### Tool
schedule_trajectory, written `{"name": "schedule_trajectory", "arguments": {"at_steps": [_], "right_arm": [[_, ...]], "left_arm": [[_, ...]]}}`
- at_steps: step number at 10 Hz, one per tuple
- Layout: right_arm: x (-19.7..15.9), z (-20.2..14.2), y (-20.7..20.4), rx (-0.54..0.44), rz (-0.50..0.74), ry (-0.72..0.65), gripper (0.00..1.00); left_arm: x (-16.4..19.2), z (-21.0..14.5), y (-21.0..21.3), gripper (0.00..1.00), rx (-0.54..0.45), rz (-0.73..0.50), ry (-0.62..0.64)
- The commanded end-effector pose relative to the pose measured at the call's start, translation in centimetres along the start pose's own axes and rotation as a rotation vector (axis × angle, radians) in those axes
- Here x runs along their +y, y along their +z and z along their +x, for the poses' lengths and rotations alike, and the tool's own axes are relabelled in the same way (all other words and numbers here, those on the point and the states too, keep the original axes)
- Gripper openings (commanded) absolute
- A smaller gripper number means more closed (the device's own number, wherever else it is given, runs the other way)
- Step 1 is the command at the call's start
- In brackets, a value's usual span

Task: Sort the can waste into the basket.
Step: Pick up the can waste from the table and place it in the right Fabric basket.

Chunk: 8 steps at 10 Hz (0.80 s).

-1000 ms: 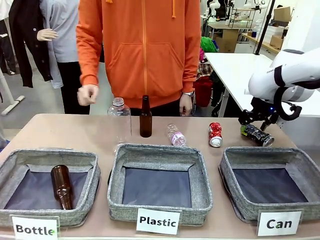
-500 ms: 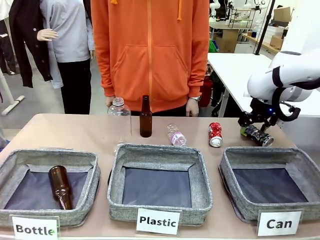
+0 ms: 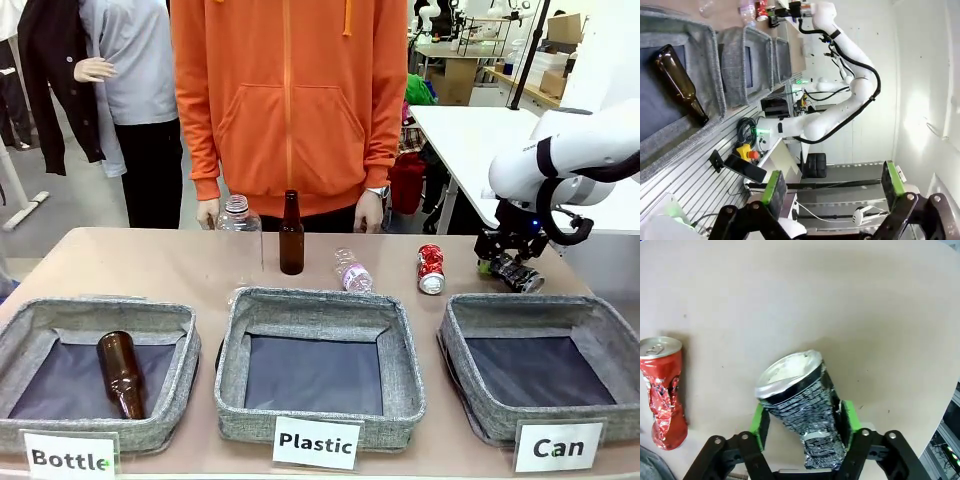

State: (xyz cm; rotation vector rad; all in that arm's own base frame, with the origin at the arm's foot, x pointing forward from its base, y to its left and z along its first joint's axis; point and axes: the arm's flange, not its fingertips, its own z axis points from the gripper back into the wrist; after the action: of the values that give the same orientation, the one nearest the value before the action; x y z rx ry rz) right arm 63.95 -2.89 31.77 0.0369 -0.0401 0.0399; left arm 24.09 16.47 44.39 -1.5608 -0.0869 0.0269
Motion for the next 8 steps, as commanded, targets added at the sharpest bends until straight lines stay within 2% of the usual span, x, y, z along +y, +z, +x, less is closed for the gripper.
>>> {"name": "schedule_trajectory", "arguments": {"at_steps": [1,2,6,8], "right_arm": [[0.1,0.8,0.2,0.024,-0.025,0.004,0.35],[0.1,0.6,0.1,0.029,-0.026,0.009,0.0],[0.1,0.5,0.4,0.034,-0.022,0.014,0.0],[-0.4,-0.3,3.1,-0.012,-0.001,0.018,0.0]], "left_arm": [[0.0,0.2,0.4,1.0,0.001,-0.025,-0.02],[0.0,0.2,0.4,1.0,0.001,-0.025,-0.02],[0.0,0.2,0.4,1.0,0.001,-0.025,-0.02],[0.0,0.2,0.4,1.0,0.001,-0.025,-0.02]]}}
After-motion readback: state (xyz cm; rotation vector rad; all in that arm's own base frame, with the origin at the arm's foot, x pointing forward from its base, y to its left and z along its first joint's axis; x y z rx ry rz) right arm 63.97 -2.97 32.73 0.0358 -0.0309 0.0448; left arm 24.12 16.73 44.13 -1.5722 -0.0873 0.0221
